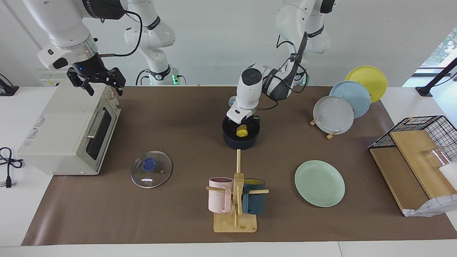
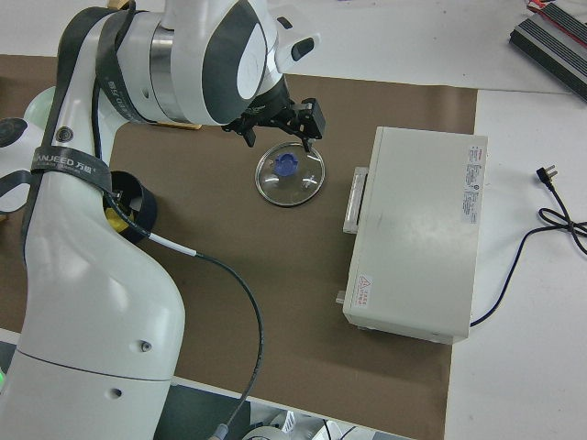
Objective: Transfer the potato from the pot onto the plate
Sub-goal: 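Withdraw the right gripper while the left gripper grasps the potato, then lift the yellow potato and carry it toward the green plate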
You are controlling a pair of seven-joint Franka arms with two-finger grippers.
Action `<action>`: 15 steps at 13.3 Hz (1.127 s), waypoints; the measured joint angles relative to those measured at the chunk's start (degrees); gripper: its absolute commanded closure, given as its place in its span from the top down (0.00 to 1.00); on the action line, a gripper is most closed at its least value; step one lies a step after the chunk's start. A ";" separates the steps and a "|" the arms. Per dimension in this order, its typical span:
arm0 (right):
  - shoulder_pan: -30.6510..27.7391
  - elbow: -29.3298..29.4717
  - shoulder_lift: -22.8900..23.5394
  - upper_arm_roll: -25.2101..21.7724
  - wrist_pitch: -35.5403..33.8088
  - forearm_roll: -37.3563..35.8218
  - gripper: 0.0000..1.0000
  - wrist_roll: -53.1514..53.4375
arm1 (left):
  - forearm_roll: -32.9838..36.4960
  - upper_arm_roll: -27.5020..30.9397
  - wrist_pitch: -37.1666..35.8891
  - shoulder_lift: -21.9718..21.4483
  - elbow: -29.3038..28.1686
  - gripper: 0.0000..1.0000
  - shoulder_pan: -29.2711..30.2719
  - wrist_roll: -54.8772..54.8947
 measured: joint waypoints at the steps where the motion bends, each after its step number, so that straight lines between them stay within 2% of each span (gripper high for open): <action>1: -0.28 -0.29 0.00 0.00 0.02 0.00 1.00 0.00 | 0.00 0.00 0.00 0.00 0.00 0.00 0.00 0.00; 5: -0.53 -1.67 0.05 0.00 1.48 0.00 1.00 0.00 | -0.01 0.08 -2.35 -0.29 1.78 0.00 0.01 -0.06; 9: -0.46 -2.37 0.06 0.06 1.65 0.08 1.00 0.00 | -0.04 1.43 -15.87 -4.58 10.86 0.00 1.47 -0.37; 12: -0.45 -2.37 0.06 0.14 1.67 0.10 1.00 0.00 | -0.04 1.87 -22.31 -6.06 18.53 0.00 7.74 1.42; 15: -0.49 -2.37 0.06 0.10 1.67 0.10 1.00 0.00 | -0.01 2.12 -23.06 -4.49 22.39 0.00 16.07 10.08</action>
